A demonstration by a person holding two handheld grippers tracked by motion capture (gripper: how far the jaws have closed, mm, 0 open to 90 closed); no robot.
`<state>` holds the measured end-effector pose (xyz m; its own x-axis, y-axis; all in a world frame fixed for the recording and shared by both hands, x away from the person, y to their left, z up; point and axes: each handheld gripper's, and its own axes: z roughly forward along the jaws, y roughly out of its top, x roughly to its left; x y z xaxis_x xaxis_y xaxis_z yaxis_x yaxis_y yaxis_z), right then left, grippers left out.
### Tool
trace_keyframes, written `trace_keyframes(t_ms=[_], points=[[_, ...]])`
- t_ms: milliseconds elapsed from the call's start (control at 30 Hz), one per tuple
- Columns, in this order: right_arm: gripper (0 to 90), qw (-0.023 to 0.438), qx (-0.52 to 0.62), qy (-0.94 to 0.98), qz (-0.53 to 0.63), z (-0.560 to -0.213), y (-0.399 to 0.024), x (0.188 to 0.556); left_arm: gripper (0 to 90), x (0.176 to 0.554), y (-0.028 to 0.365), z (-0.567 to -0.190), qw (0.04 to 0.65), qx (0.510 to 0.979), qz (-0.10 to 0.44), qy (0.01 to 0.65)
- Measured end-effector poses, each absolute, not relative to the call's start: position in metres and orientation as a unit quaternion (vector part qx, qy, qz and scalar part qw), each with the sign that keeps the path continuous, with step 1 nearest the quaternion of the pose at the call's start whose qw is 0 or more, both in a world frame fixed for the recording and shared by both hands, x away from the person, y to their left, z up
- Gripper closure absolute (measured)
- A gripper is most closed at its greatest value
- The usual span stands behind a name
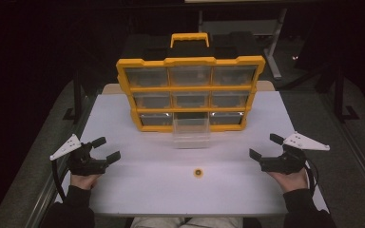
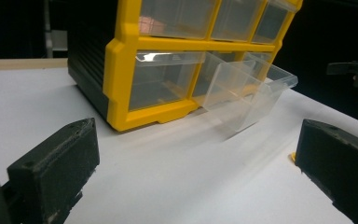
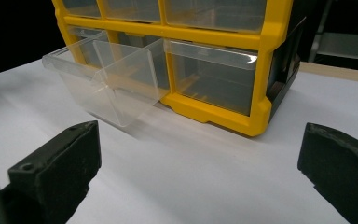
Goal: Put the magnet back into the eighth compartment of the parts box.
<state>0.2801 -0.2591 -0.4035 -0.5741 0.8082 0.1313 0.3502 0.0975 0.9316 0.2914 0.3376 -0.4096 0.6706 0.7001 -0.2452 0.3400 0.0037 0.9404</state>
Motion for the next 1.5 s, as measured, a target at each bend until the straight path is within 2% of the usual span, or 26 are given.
trace_keyframes(t_ms=[767, 1500], points=[[0.0, 0.199, 0.403, 0.722, 0.527, -0.402, -0.25, 0.281, 0.0, 0.294, 0.339, -0.412, 0.592, 0.689, 0.156, 0.388], [0.0, 0.158, 0.374, 0.761, 0.505, -0.403, -0.224, 0.282, 0.0, 0.295, 0.338, -0.412, 0.59, 0.689, 0.158, 0.39]])
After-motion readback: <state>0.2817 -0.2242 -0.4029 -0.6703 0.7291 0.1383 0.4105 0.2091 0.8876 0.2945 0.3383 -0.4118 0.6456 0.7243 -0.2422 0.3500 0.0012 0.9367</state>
